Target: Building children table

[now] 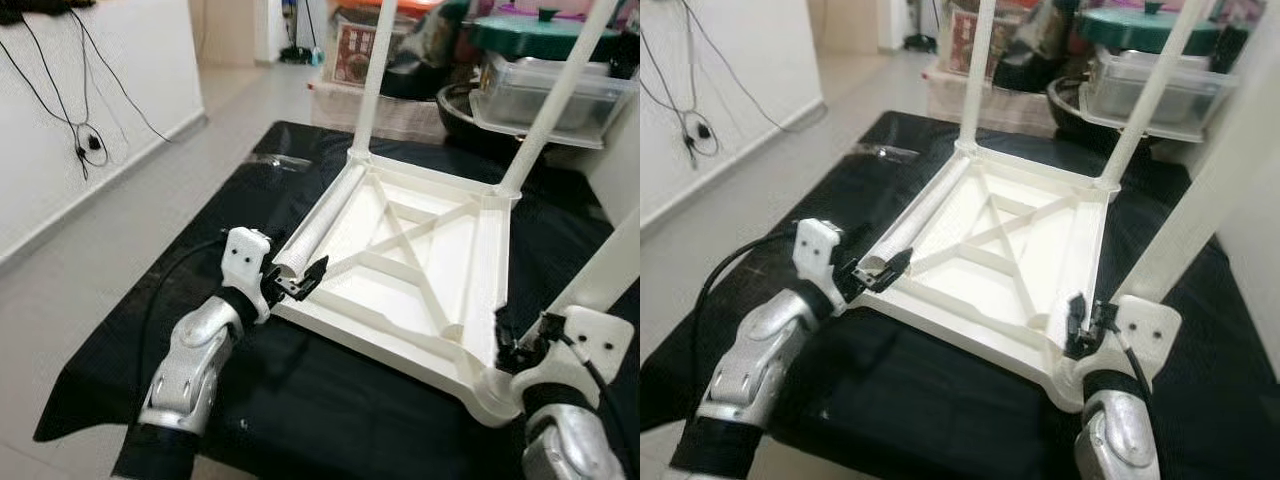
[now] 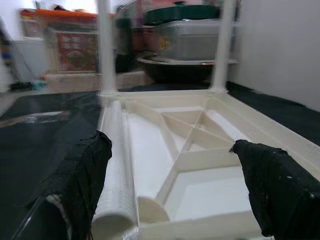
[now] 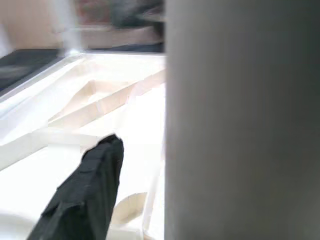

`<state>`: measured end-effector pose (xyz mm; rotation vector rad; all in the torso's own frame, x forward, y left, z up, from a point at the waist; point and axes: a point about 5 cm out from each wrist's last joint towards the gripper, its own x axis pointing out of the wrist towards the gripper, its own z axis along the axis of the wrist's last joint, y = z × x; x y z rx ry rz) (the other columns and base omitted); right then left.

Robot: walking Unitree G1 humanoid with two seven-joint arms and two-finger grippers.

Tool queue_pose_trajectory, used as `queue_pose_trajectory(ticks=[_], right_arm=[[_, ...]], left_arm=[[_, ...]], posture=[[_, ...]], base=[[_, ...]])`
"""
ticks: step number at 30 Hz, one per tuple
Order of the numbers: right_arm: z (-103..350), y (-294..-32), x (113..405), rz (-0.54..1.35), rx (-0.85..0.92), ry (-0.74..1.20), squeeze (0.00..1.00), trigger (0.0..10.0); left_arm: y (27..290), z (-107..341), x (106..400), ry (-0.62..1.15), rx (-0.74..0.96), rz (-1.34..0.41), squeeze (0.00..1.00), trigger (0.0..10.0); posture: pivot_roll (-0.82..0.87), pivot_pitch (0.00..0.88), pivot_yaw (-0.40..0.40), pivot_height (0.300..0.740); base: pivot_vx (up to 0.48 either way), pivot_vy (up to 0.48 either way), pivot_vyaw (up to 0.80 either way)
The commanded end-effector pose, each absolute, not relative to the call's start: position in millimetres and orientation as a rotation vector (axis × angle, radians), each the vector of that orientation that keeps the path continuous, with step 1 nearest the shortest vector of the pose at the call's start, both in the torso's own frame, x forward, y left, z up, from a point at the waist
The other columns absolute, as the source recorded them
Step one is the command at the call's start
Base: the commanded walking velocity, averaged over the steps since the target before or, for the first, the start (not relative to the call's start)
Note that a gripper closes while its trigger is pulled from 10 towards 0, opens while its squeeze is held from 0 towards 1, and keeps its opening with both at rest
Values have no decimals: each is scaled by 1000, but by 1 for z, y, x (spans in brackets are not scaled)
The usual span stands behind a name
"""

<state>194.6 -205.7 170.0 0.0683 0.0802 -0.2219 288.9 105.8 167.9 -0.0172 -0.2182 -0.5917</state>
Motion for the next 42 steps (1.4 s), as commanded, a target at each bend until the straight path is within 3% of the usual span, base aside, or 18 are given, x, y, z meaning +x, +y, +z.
queue_pose_trajectory(ticks=[1, 3, 6, 9, 14, 20, 22, 23, 24, 25, 26, 28, 29, 30, 35, 38, 39, 42], right_arm=[[179, -178, 192, 135, 123, 48, 0, 10000], [182, -168, 181, 416, 95, 40, 0, 10000], [177, -178, 183, 507, 10, 82, 0, 10000], [175, -185, 187, 535, -29, 108, 0, 10000], [170, -208, 222, 530, -76, 137, 0, 10000], [183, -198, 257, 488, 44, 51, 0, 10000], [186, -188, 259, 473, 109, 4, 0, 9333], [185, -186, 259, 452, 133, -8, 0, 1176], [185, -186, 259, 452, 133, -8, 0, 1176], [180, -190, 259, 366, 151, -4, 0, 0], [180, -190, 259, 366, 151, -4, 0, 0], [163, -216, 249, -76, 206, 54, 0, 0], [163, -216, 249, -76, 206, 54, 0, 0], [151, -227, 230, -306, 190, 111, 0, 0], [145, -233, 216, -447, 172, 148, 0, 0], [143, -233, 171, -623, 103, 209, 0, 0], [150, -231, 157, -623, 81, 215, 0, 10000], [164, -223, 149, -552, 84, 182, 0, 10000]], left_arm=[[107, 167, 284, -201, -2, -596, 0, 10000], [110, 166, 280, -187, -4, -590, 0, 10000], [116, 167, 276, -184, 5, -538, 0, 10000], [119, 168, 274, -182, 10, -507, 0, 10000], [152, 158, 249, -119, 55, -316, 0, 10000], [176, 142, 222, -44, 85, -115, 0, 10000], [186, 143, 217, -34, 112, -22, 0, 10000], [190, 143, 217, -28, 117, 14, 0, 10000], [190, 143, 217, -28, 117, 14, 0, 10000], [191, 145, 216, -34, 123, 25, 0, 10000], [191, 145, 216, -34, 123, 25, 0, 10000], [187, 146, 215, -45, 119, 0, 0, 10000], [187, 146, 215, -45, 119, 0, 0, 10000], [186, 145, 215, -36, 113, -5, 0, 10000], [185, 143, 216, -27, 109, -6, 0, 10000], [186, 143, 215, -19, 117, -16, 0, 10000], [184, 143, 216, -18, 121, -28, 0, 10000], [182, 141, 217, -13, 123, -41, 0, 10000]], posture=[[79, 0, -58, 740], [92, 0, -56, 740], [114, 0, -55, 740], [114, 0, -55, 740], [176, 0, -82, 740], [215, 0, -106, 740], [224, 0, -115, 740], [224, 0, -115, 740], [224, 0, -115, 740], [215, 0, -115, 740], [215, 0, -115, 740], [208, 0, -115, 740], [208, 0, -115, 740], [196, 0, -108, 740], [194, 0, -106, 740], [150, 0, -83, 740], [133, 0, -76, 740], [129, 0, -74, 740]], base=[[0, 0, 0], [0, 0, 0], [0, 0, 0], [0, 0, 0], [0, 0, 0], [0, 0, 0], [0, 0, 0], [0, 0, 0], [0, 0, 0], [0, 0, 0], [0, 0, 0], [0, 0, 0], [0, 0, 0], [0, 0, 0], [0, 0, 0], [0, 0, 0], [0, 0, 0], [0, 0, 0]])
